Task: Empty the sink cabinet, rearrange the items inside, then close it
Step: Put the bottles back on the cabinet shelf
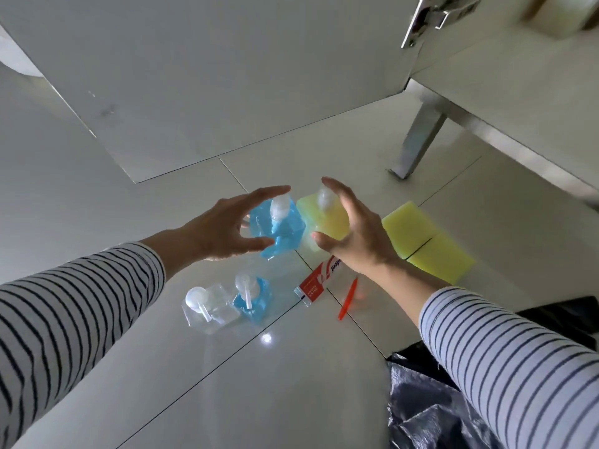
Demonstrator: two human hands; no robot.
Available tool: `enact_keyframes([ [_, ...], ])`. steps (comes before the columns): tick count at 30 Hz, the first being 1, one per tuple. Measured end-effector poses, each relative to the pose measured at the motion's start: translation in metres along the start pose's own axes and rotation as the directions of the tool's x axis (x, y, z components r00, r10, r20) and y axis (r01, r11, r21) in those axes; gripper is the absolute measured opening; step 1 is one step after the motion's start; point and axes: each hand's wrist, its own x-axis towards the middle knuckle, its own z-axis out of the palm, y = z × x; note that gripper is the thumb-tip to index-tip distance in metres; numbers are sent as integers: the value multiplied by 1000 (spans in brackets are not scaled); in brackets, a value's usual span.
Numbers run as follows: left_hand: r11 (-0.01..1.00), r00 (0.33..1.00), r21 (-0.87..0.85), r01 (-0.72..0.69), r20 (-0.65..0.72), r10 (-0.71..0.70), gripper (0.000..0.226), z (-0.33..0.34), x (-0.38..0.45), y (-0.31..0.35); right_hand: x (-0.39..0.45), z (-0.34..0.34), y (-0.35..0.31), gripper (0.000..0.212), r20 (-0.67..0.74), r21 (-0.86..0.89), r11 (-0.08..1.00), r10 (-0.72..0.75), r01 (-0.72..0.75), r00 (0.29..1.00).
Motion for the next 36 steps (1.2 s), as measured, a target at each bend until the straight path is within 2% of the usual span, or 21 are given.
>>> enact_keyframes([
  [7, 992, 989, -51, -116, -97, 110, 79, -14, 31, 77, -32, -101, -24, 74, -120, -68, 998, -24, 16, 993],
  [13, 977, 970, -53, -208, -139, 199, 80, -30, 79, 181, -57, -215, -38, 70, -264, -116, 992, -70, 41, 962],
  [19, 975, 925, -22, -223, -320, 204, 77, -20, 139, 273, -60, -311, -17, 69, -386, -124, 992, -11, -40, 923],
  [24, 973, 888, -95, -213, -434, 152, 75, 4, 196, 289, -23, -343, 26, 71, -409, -98, 991, 45, -93, 912],
  [31, 988, 810, 15, -155, -570, 135, 77, 41, 288, 268, 71, -353, 98, 75, -390, -4, 992, 117, -129, 913],
  [36, 995, 766, -24, -101, -640, 63, 81, 65, 331, 255, 123, -356, 134, 79, -355, 12, 989, 143, -148, 924],
])
